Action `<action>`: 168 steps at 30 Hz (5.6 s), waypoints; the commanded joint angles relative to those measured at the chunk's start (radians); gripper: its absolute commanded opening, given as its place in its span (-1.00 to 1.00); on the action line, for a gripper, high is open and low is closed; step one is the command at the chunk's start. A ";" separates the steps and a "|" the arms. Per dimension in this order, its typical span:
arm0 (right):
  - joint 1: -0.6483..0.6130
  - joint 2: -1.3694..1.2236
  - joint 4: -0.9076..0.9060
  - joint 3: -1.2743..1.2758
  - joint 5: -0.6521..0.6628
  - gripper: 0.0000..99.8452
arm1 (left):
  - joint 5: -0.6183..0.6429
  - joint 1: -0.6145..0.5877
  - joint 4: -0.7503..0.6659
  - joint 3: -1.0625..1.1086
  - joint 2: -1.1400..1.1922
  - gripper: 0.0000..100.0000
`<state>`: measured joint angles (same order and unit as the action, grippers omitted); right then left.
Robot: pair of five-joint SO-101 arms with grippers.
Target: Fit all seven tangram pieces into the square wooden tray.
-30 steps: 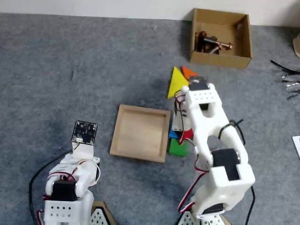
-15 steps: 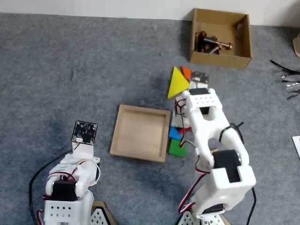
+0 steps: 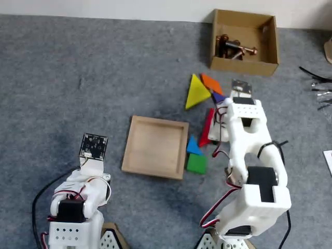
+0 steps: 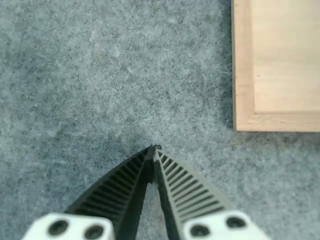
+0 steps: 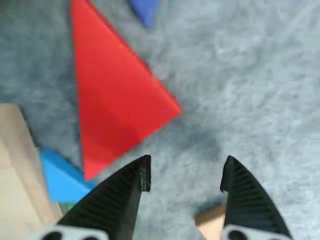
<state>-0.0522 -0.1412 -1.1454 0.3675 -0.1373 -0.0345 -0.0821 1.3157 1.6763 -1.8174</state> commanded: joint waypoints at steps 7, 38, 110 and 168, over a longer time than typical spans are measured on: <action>-0.024 0.030 -0.186 -0.226 0.029 -0.56 | -0.009 -0.010 0.003 0.019 -0.005 -0.99; -0.137 -0.125 -0.013 -0.162 -0.218 -0.56 | -0.009 -0.010 0.003 0.019 -0.005 -0.99; -0.093 -0.325 -0.001 -0.441 0.376 -0.30 | -0.009 -0.010 0.003 0.019 -0.005 -0.99; -0.093 -0.326 -0.007 -0.432 0.370 -0.70 | -0.009 -0.010 0.003 0.019 -0.005 -0.99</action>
<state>-0.1289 -0.4757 -1.1669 -0.0376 0.2263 -0.0345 -0.0821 1.3157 1.6763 -1.8174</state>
